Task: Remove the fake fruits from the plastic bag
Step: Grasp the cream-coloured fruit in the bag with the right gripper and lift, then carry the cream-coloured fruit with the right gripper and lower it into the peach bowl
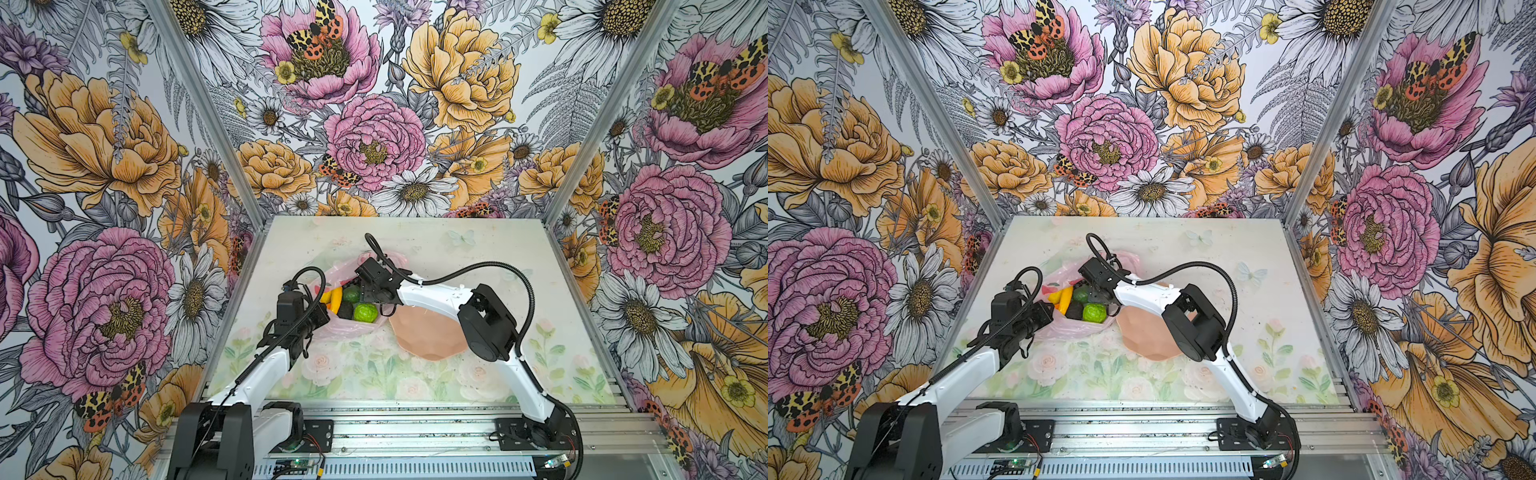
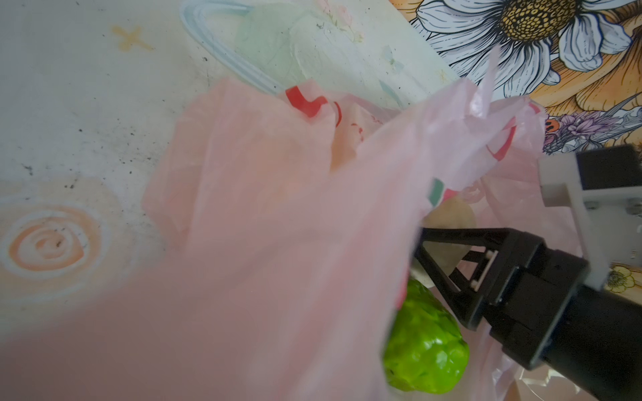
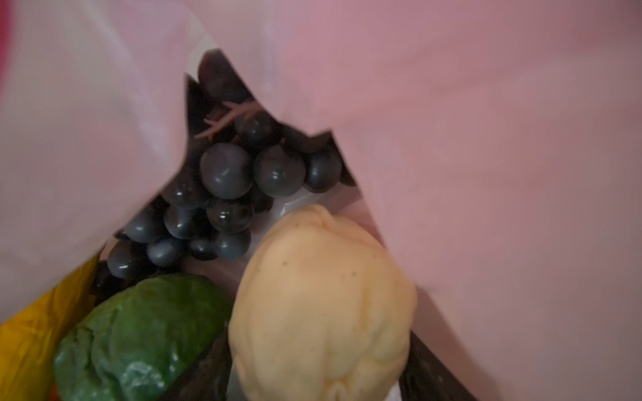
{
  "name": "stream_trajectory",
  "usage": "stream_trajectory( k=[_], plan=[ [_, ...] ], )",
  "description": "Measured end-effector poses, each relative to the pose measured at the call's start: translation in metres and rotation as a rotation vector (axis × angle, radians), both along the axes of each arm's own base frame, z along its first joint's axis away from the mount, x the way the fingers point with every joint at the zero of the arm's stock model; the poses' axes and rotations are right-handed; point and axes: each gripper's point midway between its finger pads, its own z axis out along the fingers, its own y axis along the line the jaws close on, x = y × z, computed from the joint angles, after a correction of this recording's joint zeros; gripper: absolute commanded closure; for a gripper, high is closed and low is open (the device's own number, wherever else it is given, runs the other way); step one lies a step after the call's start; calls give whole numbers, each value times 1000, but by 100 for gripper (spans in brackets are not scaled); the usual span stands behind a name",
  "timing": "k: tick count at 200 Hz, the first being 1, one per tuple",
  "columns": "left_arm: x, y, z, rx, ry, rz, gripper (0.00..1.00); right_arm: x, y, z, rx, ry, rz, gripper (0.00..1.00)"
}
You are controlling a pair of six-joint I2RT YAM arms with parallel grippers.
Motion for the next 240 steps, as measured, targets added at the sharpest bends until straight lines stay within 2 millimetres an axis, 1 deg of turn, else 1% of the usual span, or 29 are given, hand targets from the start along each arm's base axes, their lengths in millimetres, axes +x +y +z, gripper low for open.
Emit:
stream_trajectory(
  k=[23,51,70,85,97,134,154,177,191,206,219,240],
  plan=[
    [0,0,0,0,0,0,83,1,-1,1,-11,-9,4,39],
    [0,0,0,0,0,0,83,3,-3,2,-40,-31,18,40],
    [0,0,0,0,0,0,83,4,-5,6,-55,-48,31,41],
    [0,0,0,0,0,0,83,5,-5,15,-57,-67,43,41],
    [0,0,0,0,0,0,83,4,-3,27,-49,-83,57,41],
    [0,0,1,0,-4,0,83,3,0,67,-5,-135,85,43],
    [-1,0,1,0,-5,0,83,0,1,80,14,-144,102,44],
    [-2,0,0,0,-3,0,83,-9,5,88,22,-141,146,45],
    [-2,0,0,0,-3,0,83,-18,5,92,7,-136,178,45],
    [-2,0,0,0,-3,0,83,-31,1,96,-19,-128,213,46],
    [-2,0,0,0,-3,0,83,-45,-9,98,-46,-114,244,45],
    [-2,0,0,0,-3,0,83,-72,-31,105,-90,-82,296,46]
  ],
)
